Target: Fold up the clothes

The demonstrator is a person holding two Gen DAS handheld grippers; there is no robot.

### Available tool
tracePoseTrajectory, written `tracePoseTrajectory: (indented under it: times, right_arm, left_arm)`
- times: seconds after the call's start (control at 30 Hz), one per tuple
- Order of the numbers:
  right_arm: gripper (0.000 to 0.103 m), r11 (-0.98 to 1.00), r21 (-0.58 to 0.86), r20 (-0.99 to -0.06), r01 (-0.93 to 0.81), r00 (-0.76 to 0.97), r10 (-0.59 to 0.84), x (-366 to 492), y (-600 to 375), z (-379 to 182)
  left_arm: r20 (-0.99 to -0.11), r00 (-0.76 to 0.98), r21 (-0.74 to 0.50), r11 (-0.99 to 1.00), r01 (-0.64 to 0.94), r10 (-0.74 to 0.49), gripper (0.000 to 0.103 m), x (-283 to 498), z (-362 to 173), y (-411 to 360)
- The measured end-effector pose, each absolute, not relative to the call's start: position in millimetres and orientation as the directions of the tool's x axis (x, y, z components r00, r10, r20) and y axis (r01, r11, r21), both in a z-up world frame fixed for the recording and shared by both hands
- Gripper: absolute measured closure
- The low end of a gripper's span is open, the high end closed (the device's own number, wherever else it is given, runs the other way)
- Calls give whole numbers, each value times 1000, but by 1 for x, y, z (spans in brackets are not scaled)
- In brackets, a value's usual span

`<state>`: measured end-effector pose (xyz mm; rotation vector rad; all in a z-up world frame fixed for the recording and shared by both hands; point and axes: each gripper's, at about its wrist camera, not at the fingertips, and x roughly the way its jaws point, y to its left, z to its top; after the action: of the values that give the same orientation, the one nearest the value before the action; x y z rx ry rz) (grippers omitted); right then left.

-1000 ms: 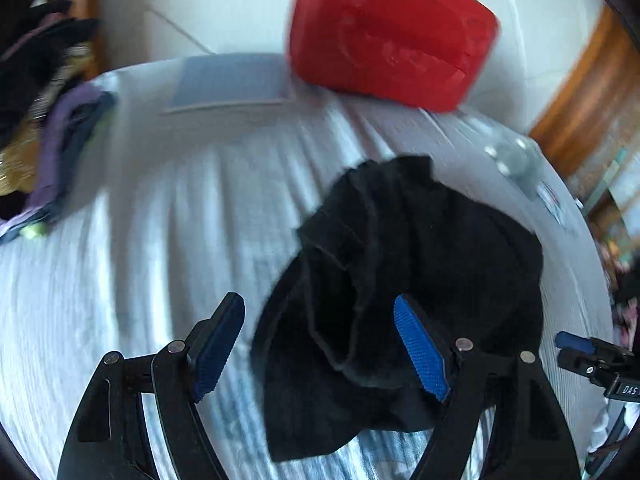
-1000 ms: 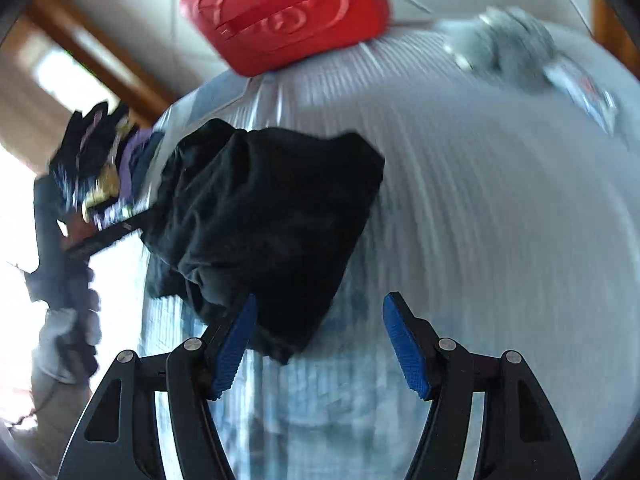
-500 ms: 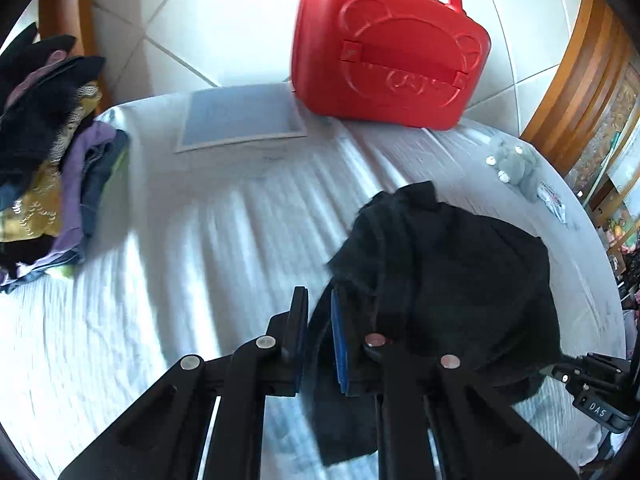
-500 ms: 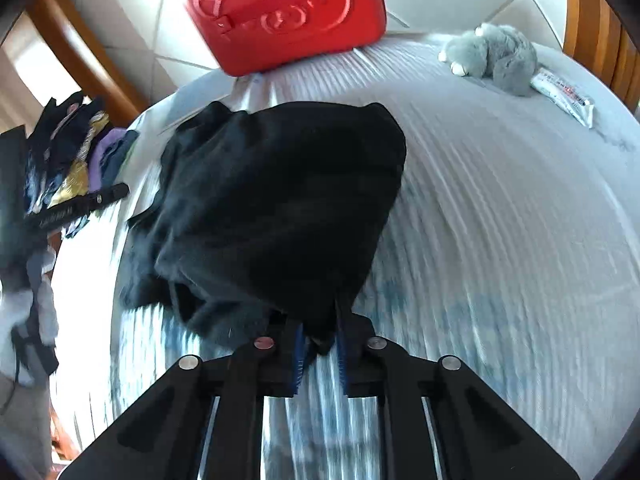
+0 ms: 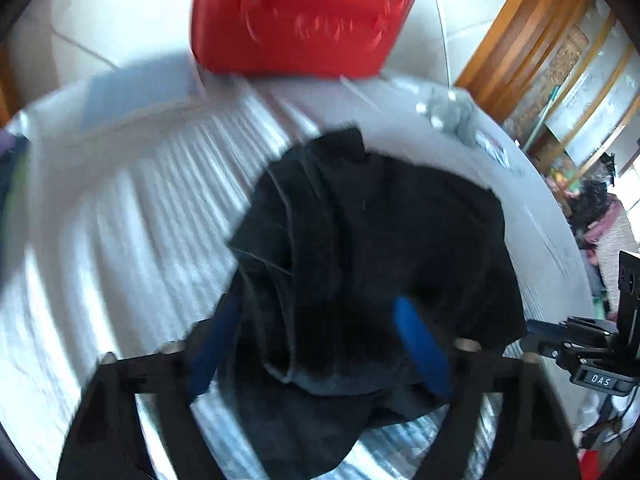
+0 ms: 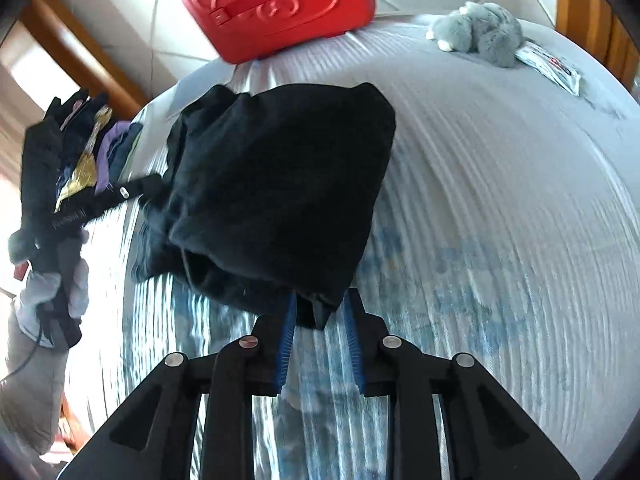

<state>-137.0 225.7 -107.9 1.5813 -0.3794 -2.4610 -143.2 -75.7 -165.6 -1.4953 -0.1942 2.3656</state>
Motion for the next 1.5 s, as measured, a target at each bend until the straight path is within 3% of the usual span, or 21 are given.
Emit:
tracePoseTrajectory:
  times: [0.07, 0.17, 0.23, 0.3, 0.43, 0.53, 0.6, 0.63, 0.67, 0.7, 0.73, 0.87, 1.03, 1.1, 1.13, 1.17, 1.2, 1.23, 1.3, 1.4, 1.5]
  right_arm:
    - [78, -945, 327, -858, 8, -418, -300, -143, 221, -112]
    - [66, -947, 320, -856, -1, -429, -289, -151, 215, -119]
    - [68, -948, 318, -856, 29, -421, -300, -156, 205, -122]
    - [88, -960, 277, -867, 49, -418, -272, -155, 201, -115]
    - [89, -952, 298, -885, 63, -356, -300, -143, 204, -113]
    - [88, -953, 299, -895, 47, -333, -298, -140, 210, -115]
    - [81, -941, 337, -869, 23, -377, -320, -137, 219, -105]
    - [75, -930, 366, -849, 6, -408, -337, -137, 225, -98]
    - [57, -920, 393, -829, -12, -437, -349, -139, 232, -93]
    - [42, -911, 412, -815, -26, -458, -355, -144, 236, -89]
    - [41, -903, 427, -803, -37, -475, -360, -148, 239, -86]
    - [41, -920, 390, -802, -37, -505, -319, -166, 231, -84]
    - [43, -932, 360, -800, -49, -529, -282, -196, 221, -83]
    - [47, -927, 368, -802, -64, -526, -282, -212, 222, -88]
    - [48, -917, 394, -800, -70, -518, -304, -221, 223, -93]
    - [51, -903, 425, -793, -68, -509, -335, -227, 224, -97]
    - [62, -887, 456, -790, -69, -492, -367, -234, 224, -105]
    - [65, -871, 485, -788, -75, -470, -398, -241, 223, -114]
    - [76, -867, 487, -798, -105, -457, -393, -248, 228, -127]
    - [76, -834, 526, -791, -168, -456, -408, -249, 243, -143]
    - [74, -851, 500, -805, -161, -449, -388, -247, 238, -144]
  left_arm:
    - [-857, -350, -325, -924, -202, 378, 85, -149, -177, -74]
    - [-855, -347, -334, -921, -198, 385, 88, -149, -175, -73]
    - [-851, -374, -315, -928, -198, 368, 88, -141, -158, -75]
    - [-836, -423, -296, -936, -188, 349, 88, -130, -134, -86]
    - [-882, -384, -243, -962, -128, 274, 88, -126, -145, -108]
    - [-913, -299, -257, -960, -109, 278, 80, -129, -171, -114]
    - [-896, -350, -243, -961, -130, 274, 60, -125, -155, -117]
    - [-886, -375, -237, -961, -139, 273, 36, -125, -147, -119]
    - [-875, -398, -238, -961, -144, 276, 25, -127, -139, -120]
    - [-862, -422, -237, -960, -151, 280, 25, -132, -131, -121]
    - [-849, -446, -237, -959, -158, 284, 25, -136, -123, -122]
    - [-811, -494, -232, -948, -218, 313, 25, -165, -107, -111]
    - [-848, -475, -165, -969, -183, 234, 27, -210, -138, -96]
    - [-863, -457, -158, -974, -165, 217, 30, -224, -153, -96]
    - [-871, -437, -169, -972, -161, 224, 37, -227, -160, -97]
    - [-875, -415, -197, -967, -163, 249, 52, -230, -166, -98]
    - [-877, -400, -218, -962, -165, 267, 62, -232, -171, -99]
    - [-875, -399, -223, -960, -170, 273, 70, -233, -174, -99]
    - [-870, -403, -239, -958, -161, 285, 72, -236, -176, -103]
    - [-850, -399, -342, -937, -77, 343, 66, -242, -181, -127]
    - [-861, -400, -310, -948, -77, 314, 62, -239, -182, -129]
